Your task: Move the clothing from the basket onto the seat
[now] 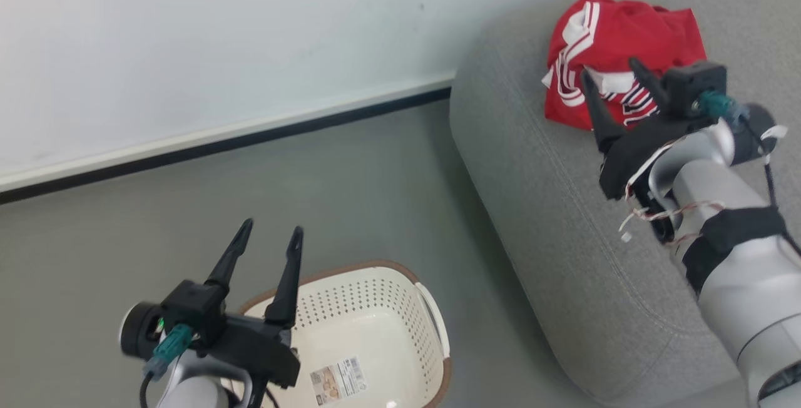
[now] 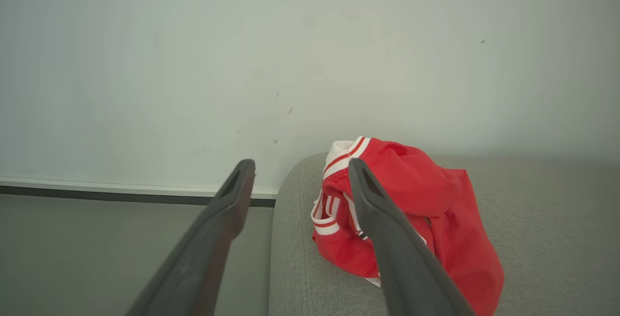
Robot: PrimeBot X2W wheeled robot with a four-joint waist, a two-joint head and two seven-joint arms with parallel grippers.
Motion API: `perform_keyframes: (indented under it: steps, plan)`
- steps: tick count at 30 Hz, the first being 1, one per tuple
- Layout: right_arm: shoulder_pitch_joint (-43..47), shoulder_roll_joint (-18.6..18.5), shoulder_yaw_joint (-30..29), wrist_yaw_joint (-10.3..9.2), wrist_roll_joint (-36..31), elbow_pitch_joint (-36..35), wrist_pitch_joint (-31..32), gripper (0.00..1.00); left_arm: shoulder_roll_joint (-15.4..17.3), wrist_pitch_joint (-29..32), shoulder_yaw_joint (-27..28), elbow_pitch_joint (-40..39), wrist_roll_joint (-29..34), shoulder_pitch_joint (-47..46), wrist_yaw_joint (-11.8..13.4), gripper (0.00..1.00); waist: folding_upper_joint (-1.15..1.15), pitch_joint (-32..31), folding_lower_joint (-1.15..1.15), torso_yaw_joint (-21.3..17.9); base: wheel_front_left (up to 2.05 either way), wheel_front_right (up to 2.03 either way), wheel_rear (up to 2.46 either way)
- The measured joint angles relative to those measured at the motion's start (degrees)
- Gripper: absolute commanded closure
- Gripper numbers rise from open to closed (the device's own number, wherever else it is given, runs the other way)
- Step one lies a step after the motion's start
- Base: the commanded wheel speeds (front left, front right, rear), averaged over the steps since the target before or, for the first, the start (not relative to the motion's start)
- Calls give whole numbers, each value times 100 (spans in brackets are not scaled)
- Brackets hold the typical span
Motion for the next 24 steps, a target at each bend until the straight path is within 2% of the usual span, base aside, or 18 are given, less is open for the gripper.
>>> perform_keyframes:
  steps: [12,24]
  plan:
    - [1216,226,-149,-9,125,-767,0,0,167,-102,572,96,-301,914,280,0,1,-705,1,515,0,0,0]
    - [2480,214,-309,-438,147,-1930,0,0,269,-156,1168,-208,-367,1800,444,0,1,-1073,1,762,0,0,0]
